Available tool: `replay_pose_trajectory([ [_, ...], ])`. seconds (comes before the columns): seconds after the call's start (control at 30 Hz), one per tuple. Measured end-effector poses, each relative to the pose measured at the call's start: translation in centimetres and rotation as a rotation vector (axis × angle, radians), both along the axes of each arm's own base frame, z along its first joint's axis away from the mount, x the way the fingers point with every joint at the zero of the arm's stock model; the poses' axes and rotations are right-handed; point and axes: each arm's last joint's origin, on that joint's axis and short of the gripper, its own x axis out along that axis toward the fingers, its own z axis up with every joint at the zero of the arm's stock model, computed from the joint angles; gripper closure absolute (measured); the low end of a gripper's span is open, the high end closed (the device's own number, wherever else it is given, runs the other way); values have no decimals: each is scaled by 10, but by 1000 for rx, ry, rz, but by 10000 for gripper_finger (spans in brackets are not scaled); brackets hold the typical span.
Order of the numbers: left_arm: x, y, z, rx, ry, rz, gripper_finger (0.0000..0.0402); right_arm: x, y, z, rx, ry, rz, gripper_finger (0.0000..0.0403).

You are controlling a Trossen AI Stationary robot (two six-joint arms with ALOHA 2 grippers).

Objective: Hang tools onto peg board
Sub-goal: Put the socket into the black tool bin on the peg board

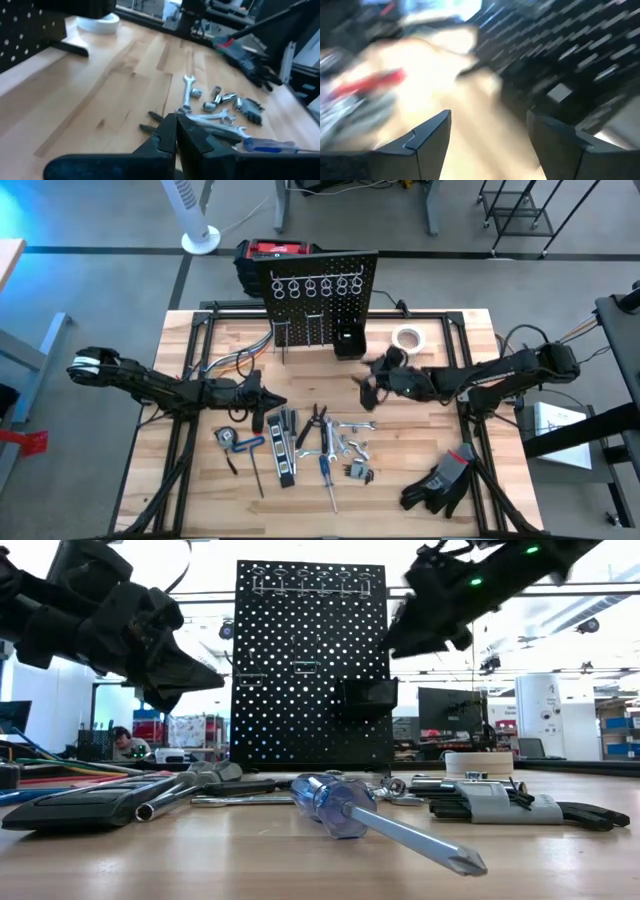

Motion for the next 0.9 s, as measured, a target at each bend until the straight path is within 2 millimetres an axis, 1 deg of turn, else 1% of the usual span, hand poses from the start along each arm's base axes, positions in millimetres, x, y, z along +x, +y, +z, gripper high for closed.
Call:
replay_pose_trajectory([
  [0.13, 6, 1, -3, 34, 31, 26, 401, -10, 26, -15, 108, 93, 92, 176],
  [0.23, 14, 2, -5, 85, 59, 74, 401, -10, 46, -21, 179, 99, 179, 185],
  [0.3, 20, 3, -7, 114, 83, 109, 402, -7, 56, -30, 216, 133, 222, 187],
  [0.37, 29, 3, -6, 143, 95, 123, 401, -7, 64, -42, 223, 191, 259, 187],
  [0.43, 37, 3, -8, 167, 114, 117, 401, -4, 71, -54, 192, 245, 303, 187],
  [0.5, 46, 2, -8, 179, 124, 112, 401, -1, 74, -66, 161, 299, 337, 181],
  [0.6, 59, 1, -8, 175, 133, 91, 401, 6, 75, -76, 152, 330, 366, 164],
  [0.73, 70, -2, -11, 157, 165, 25, 401, 12, 75, -88, 138, 376, 398, 150],
  [0.87, 73, -2, -10, 157, 185, 23, 401, 18, 72, -99, 155, 398, 424, 157],
  [0.9, 71, -2, -11, 160, 202, 22, 401, 20, 71, -102, 155, 397, 425, 161],
])
